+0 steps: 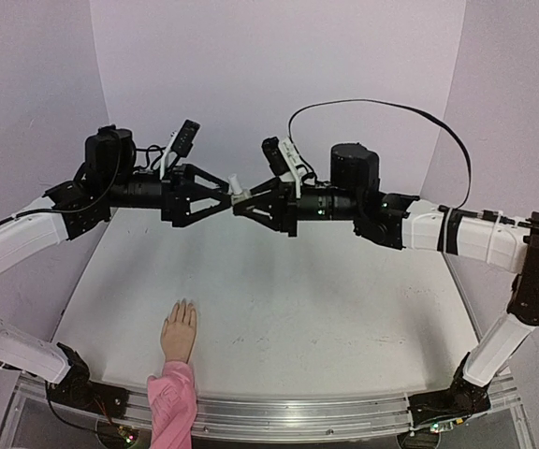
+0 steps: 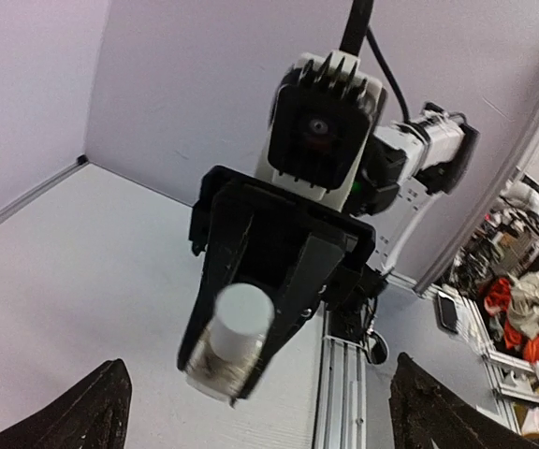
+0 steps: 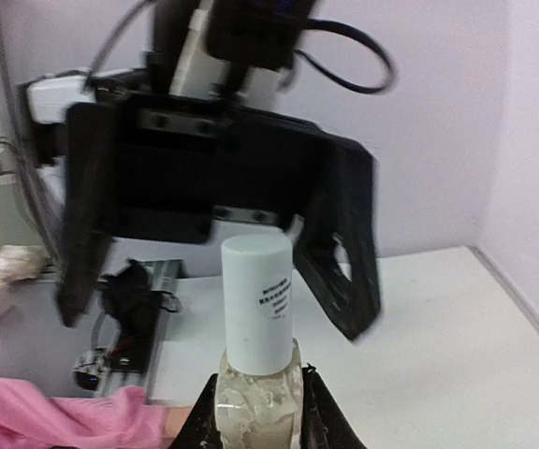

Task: Paint the nails

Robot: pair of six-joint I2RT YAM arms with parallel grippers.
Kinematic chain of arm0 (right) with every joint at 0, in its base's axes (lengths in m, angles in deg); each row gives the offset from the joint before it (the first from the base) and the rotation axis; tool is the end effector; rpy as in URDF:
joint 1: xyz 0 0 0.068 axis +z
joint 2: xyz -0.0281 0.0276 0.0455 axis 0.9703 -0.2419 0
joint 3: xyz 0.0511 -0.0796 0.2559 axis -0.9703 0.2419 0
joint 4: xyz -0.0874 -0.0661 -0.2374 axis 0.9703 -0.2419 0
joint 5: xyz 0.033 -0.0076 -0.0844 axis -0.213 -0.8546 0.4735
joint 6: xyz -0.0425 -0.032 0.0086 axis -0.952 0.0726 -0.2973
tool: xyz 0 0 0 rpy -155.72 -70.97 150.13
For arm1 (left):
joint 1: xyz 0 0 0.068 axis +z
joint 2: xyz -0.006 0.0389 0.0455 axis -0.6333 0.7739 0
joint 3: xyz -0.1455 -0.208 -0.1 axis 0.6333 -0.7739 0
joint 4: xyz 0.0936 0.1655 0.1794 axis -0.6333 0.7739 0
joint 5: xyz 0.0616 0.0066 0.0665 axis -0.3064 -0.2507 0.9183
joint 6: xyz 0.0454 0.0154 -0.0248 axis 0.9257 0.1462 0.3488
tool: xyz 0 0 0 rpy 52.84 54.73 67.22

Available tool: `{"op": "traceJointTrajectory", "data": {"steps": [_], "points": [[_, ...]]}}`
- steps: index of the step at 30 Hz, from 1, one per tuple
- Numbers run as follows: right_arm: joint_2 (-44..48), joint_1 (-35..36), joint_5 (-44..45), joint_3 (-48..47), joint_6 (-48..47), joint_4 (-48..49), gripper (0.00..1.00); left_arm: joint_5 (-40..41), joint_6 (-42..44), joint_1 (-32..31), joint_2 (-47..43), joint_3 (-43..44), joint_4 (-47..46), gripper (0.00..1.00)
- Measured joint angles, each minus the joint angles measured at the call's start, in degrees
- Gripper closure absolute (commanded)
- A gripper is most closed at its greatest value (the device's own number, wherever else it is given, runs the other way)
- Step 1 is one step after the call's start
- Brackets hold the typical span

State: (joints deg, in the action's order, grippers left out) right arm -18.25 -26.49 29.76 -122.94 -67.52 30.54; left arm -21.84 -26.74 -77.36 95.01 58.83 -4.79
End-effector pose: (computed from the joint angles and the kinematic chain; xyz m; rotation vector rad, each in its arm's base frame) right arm 0.2333 0.3090 0.3841 -1.1236 0.9152 1.1780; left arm 0.2088 -0.1982 0.3922 1.1065 1.4856 -1.3291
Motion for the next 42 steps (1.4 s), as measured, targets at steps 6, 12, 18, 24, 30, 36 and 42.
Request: {"op": "traceJointTrajectory", "data": {"steps": [6,12,18,24,30,36,42], "points": [[-0.28,1.6,25.2,0.85,-5.25,-3.58,1.0,16.55,-9.18,0.61,-5.77,-2.29,2.82,0.06],[-4.0,9.03,46.36,-1.4,-9.64,-4.15,1.0,25.64,-15.96,1.01,-6.6,-2.25,4.2,0.21],[-8.55,14.62,57.46,-4.63,-11.54,-4.52,1.0,26.8,-19.52,1.01,-3.3,-1.81,4.63,0.41],[-9.6,15.5,61.61,-6.54,-12.15,-4.02,1.0,26.77,-20.55,1.01,-2.43,-1.79,5.66,0.56],[-10.4,15.47,62.79,-8.07,-12.61,-3.52,1.0,26.6,-21.18,1.01,-1.18,-1.03,5.77,0.7],[-11.02,15.5,62.93,-8.46,-13.09,-3.26,1.0,25.88,-20.85,0.9,1.68,1.14,5.68,0.95],[-10.99,15.02,61.96,-8.46,-13.0,-4.22,1.0,25.14,-17.73,0.83,2.97,1.77,5.77,1.0]]}}
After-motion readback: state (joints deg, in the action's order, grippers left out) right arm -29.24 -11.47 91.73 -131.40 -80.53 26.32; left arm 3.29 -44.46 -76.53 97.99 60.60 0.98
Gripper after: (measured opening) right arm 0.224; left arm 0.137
